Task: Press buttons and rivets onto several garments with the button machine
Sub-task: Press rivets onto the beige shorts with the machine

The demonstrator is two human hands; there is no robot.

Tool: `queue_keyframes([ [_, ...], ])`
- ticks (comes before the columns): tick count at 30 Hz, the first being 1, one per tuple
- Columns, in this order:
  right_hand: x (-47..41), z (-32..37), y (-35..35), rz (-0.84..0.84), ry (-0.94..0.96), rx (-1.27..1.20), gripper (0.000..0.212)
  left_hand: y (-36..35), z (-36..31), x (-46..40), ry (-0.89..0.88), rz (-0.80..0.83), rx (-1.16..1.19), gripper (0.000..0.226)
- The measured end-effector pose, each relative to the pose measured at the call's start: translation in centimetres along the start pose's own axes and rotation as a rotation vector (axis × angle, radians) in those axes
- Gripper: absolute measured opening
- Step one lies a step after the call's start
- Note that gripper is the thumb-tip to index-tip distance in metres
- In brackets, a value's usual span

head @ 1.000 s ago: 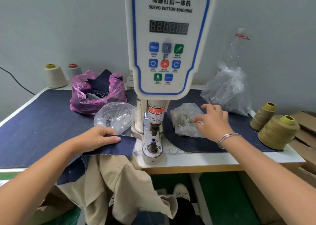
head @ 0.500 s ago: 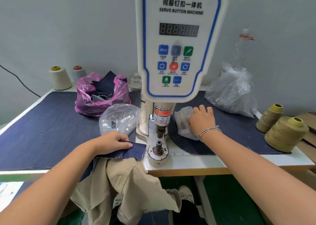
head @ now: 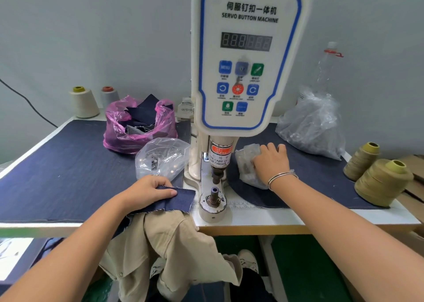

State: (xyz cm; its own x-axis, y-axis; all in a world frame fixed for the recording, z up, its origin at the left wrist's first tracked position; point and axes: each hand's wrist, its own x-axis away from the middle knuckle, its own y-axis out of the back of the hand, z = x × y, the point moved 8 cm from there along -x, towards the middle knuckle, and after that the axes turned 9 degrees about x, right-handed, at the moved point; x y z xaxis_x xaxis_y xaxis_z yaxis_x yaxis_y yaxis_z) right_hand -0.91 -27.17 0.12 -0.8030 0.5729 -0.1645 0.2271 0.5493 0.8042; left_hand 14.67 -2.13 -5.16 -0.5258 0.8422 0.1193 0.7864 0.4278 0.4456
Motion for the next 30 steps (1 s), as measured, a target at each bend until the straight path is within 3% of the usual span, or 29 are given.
queue_keyframes([
  [16, 0.2, 0.1, -0.3, 0.03, -0.035, -0.032, 0.023, 0.3, 0.0, 1.0, -0.037, -0.136, -0.101, 0.017],
  [23, 0.1, -0.7, -1.2, 0.09, -0.093, -0.211, 0.023, 0.4, -0.1, 1.0, -0.049, -0.153, -0.093, 0.024],
  [30, 0.2, -0.3, -0.4, 0.012, -0.034, -0.095, 0.023, 0.5, 0.0, 0.9, -0.056, -0.155, -0.081, 0.026],
])
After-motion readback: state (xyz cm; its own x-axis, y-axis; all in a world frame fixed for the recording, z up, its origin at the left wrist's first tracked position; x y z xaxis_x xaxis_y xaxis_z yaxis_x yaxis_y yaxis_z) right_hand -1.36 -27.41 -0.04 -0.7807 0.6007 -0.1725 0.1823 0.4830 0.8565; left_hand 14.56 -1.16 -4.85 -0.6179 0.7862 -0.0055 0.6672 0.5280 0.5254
